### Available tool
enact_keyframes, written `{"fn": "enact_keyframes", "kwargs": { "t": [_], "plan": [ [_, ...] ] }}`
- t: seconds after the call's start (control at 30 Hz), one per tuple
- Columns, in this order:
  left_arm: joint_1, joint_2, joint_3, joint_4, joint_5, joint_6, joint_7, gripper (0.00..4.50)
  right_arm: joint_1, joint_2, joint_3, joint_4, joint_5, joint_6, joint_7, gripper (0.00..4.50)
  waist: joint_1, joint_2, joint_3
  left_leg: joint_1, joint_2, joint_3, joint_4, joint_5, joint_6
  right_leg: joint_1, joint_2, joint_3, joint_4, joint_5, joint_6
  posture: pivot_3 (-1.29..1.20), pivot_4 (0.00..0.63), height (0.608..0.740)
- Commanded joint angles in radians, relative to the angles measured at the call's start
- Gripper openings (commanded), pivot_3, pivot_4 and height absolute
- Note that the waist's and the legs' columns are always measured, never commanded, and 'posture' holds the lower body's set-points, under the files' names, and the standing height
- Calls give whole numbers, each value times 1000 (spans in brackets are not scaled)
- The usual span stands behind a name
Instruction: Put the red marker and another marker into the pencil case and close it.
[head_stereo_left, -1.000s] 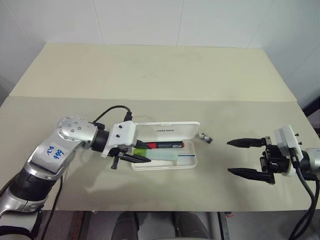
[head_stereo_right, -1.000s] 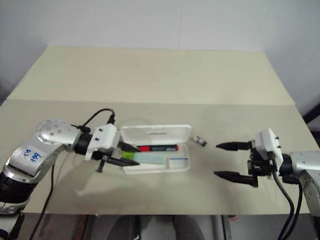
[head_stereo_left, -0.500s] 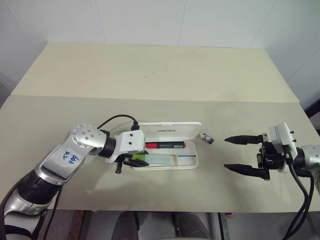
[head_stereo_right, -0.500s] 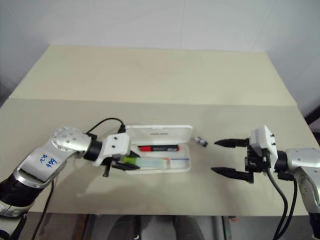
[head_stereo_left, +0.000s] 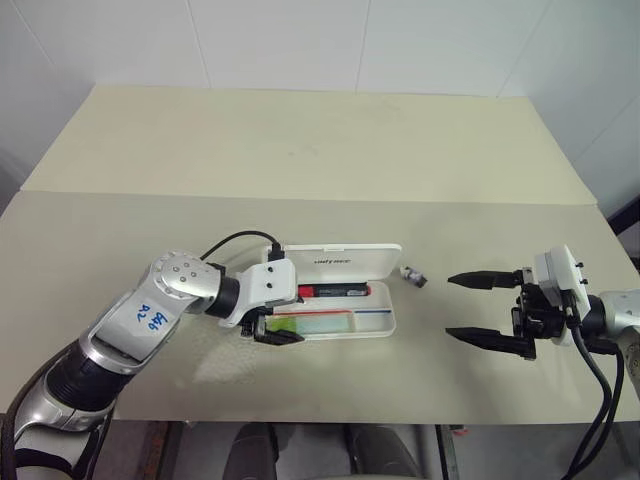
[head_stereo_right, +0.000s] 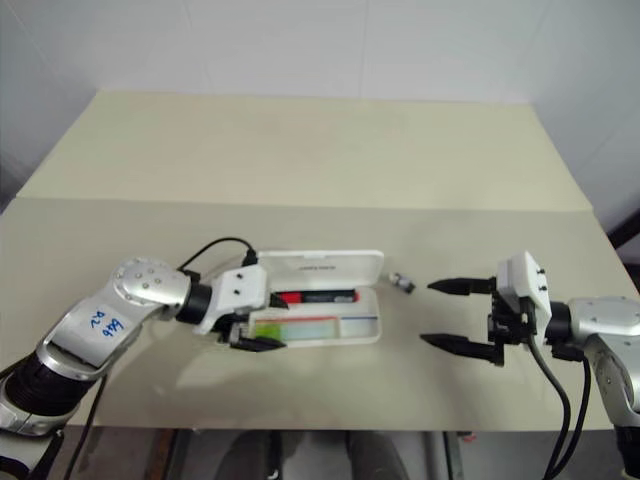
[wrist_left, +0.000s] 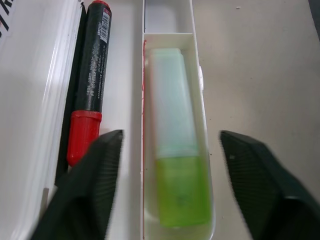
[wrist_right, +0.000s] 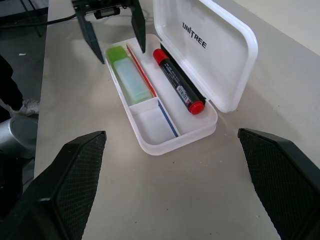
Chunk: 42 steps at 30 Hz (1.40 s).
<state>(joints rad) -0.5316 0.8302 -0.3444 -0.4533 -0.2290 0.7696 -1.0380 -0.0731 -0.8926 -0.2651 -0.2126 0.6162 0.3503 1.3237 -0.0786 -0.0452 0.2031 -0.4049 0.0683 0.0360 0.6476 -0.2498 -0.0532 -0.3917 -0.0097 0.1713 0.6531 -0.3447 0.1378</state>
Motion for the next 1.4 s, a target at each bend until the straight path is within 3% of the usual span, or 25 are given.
{"fn": "enact_keyframes", "kwargs": {
  "t": [0.03, 0.23, 0.47, 0.67, 1.0, 1.1, 1.4],
  "plan": [
    [-11, -5, 11, -48, -12, 19, 7, 4462, -17, 1, 0, -10, 5, -12, -4, 4500, 0, 0, 0, 0, 0, 0, 0, 0, 0, 0, 0, 0, 0, 0, 0, 0, 150, 740],
    [0, -11, 59, -38, -47, -42, -16, 4462, -85, 10, 55, 75, -74, -58, -21, 4500, -3, 0, 0, 0, 0, 0, 0, 0, 0, 0, 0, 0, 0, 0, 0, 0, 150, 740],
    [81, -94, 245, 6, -201, -254, -75, 4462, -311, 58, 198, 405, -268, -141, -95, 4500, -5, 0, 0, 1, 0, 1, 0, 0, 0, 0, -1, 1, 0, 0, 0, 0, 150, 740],
    [148, -56, 323, 27, -262, -337, -162, 4462, -419, 129, 250, 550, -312, -136, -102, 4500, -8, 0, 0, 1, 0, 1, 0, 0, 0, 0, -1, 1, 0, 0, 0, 0, 150, 740],
    [233, 33, 437, 81, -275, -413, -211, 4462, -424, 216, 277, 550, -315, -96, -105, 4500, -8, 1, 0, 1, 0, 1, 0, 0, 0, 0, -1, 0, 0, 0, 0, 0, 150, 740],
    [235, 35, 436, 76, -274, -417, -200, 4500, -424, 238, 285, 575, -349, -115, -153, 3812, -8, 1, 0, 1, 0, 1, 0, 0, 0, 0, -1, 0, 0, 0, 0, 0, 150, 740],
    [220, 28, 419, 77, -273, -428, -187, 4500, -413, 230, 260, 607, -355, -200, -181, 660, -8, 1, 0, 1, 0, 1, 0, 0, 0, 0, -1, 0, 0, 0, 0, 0, 150, 740]
  ]
}}
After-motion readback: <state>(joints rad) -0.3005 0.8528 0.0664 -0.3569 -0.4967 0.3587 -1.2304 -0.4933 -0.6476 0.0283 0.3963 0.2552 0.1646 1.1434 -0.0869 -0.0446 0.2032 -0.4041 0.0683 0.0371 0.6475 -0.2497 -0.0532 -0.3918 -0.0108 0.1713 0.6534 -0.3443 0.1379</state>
